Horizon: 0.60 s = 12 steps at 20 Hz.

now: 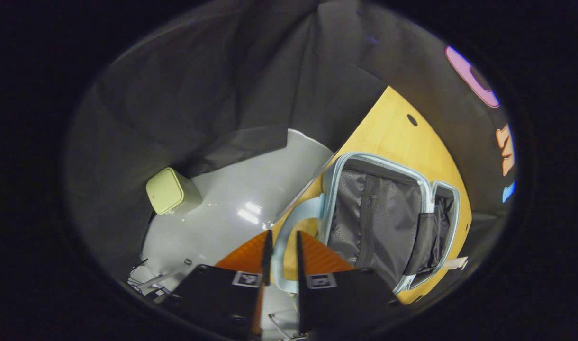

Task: First open the suitcase, pack the skin care products into it, and then close the suitcase.

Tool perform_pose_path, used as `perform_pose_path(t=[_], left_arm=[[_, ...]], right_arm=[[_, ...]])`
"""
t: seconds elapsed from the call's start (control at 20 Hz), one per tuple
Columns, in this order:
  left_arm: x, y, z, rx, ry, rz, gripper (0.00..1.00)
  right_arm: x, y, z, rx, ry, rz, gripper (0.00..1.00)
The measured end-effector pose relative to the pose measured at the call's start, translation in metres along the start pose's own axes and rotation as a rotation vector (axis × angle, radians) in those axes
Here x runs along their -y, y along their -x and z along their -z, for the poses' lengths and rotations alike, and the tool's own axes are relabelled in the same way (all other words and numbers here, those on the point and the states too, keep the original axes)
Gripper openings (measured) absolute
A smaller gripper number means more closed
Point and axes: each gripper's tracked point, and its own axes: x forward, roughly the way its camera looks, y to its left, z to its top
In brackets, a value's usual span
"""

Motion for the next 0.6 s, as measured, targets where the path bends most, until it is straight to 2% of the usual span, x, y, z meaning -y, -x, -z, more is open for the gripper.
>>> perform_pose_path(t=[0.1,0.15,0.3,0.35,0.45,0.6], left_arm=[[0.003,0.020,-0.013,0.085,-0.043,-0.012,0.65],[0.005,0.032,-0.020,0.136,-0.085,-0.035,0.74],[0.025,0.079,-0.047,0.333,-0.277,-0.136,0.89],[0.035,0.096,-0.052,0.394,-0.343,-0.170,0.84],[0.071,0.127,-0.055,0.500,-0.443,-0.192,0.88],[0.137,0.161,-0.039,0.626,-0.516,-0.143,0.90]], right_arm=[[0.002,-0.003,0.006,-0.009,0.007,-0.009,1.00],[0.003,-0.005,0.009,-0.013,0.011,-0.013,0.99],[0.011,-0.013,0.018,-0.026,0.019,-0.026,0.99],[0.014,-0.014,0.021,-0.031,0.024,-0.029,0.99],[0.022,-0.018,0.029,-0.043,0.028,-0.036,0.99],[0.032,-0.026,0.043,-0.063,0.021,-0.052,0.99]])
